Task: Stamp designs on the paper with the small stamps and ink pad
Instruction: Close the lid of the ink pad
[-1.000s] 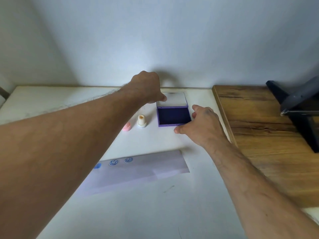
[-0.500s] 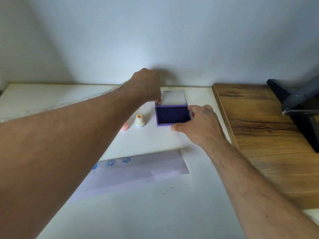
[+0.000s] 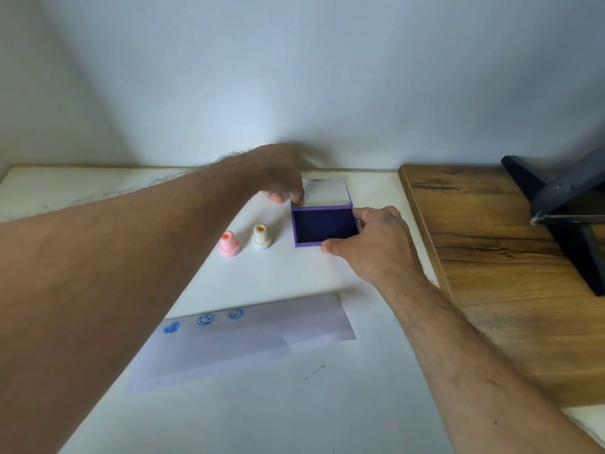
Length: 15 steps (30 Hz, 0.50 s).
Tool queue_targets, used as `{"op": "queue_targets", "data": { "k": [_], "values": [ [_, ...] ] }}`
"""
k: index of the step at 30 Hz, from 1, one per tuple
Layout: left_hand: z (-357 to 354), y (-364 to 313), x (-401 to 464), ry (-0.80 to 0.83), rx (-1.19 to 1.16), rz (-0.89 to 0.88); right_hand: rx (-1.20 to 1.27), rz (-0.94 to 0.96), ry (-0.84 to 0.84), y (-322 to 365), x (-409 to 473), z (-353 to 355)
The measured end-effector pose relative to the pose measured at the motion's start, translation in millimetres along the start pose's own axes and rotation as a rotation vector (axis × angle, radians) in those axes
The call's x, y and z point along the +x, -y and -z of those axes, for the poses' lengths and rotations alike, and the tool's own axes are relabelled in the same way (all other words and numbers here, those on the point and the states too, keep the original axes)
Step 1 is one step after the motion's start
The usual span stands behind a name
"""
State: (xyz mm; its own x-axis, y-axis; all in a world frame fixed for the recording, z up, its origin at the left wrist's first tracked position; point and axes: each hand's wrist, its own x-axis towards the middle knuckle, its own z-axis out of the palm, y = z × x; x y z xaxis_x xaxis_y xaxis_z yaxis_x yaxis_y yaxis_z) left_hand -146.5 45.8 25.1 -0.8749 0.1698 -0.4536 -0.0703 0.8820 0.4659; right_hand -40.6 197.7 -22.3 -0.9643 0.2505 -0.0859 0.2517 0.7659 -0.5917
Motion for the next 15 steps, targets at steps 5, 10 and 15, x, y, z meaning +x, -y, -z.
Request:
{"op": "queue_targets", "data": {
  "k": [5, 10, 15],
  "values": [
    [-4.3, -1.5, 4.9, 0.007, 0.035, -0.033, 0.012, -0.008, -0.011, -1.1, 1.3, -0.7],
    [-2.1, -4.0, 7.4, 0.002, 0.114, -0.087, 0.022, -0.005, -0.011, -2.4, 3.1, -1.6],
    [1.2, -8.0, 3.8, 0.003, 0.144, -0.066, 0.024, 0.003, -0.018, -4.1, 4.3, -4.1]
  ]
}}
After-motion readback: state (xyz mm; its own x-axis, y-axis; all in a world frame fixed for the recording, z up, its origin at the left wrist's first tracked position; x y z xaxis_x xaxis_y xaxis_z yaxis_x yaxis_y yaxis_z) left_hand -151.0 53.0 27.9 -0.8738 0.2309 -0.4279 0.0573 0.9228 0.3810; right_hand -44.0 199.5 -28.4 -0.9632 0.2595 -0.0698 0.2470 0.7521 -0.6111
